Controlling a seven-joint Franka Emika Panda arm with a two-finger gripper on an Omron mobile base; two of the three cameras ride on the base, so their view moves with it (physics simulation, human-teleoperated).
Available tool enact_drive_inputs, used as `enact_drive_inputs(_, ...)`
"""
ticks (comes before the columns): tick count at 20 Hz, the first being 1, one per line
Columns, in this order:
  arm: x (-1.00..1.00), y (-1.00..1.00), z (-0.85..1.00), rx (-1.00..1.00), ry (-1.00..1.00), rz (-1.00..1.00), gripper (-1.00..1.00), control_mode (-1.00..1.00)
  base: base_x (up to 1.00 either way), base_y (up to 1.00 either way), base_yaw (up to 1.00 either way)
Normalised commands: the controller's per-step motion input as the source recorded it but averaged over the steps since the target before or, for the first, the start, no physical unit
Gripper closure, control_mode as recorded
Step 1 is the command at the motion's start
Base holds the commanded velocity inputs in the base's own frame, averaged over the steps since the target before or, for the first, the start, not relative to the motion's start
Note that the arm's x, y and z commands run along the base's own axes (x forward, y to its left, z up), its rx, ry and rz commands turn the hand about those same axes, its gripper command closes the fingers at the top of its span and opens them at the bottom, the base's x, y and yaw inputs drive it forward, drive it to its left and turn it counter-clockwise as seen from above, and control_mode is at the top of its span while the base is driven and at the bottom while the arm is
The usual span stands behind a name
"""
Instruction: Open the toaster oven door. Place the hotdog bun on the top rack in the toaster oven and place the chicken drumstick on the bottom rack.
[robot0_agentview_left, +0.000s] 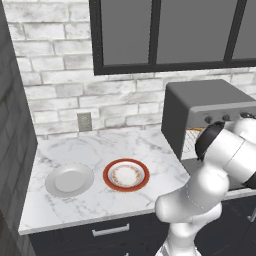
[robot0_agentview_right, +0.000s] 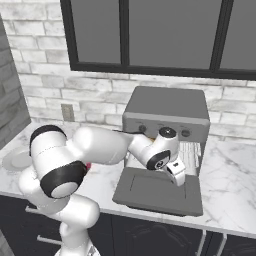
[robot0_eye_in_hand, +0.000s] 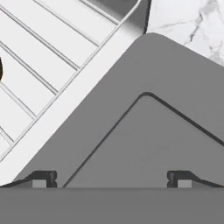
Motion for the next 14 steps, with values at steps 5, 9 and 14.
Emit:
enact_drive_inputs(5, -0.50, 0.05, 0.28, 0.05, 0.00, 0.00, -1.00, -1.00, 0.00, 0.00, 0.00)
enact_drive_inputs(9, -0.54, 0.18, 0.34, -0.01, 0.00, 0.09, -1.00, -1.00, 0.00, 0.00, 0.00)
enact_drive_inputs(14, -0.52, 0.33, 0.33, -0.11, -0.01, 0.26, -1.00, -1.00, 0.00, 0.00, 0.00)
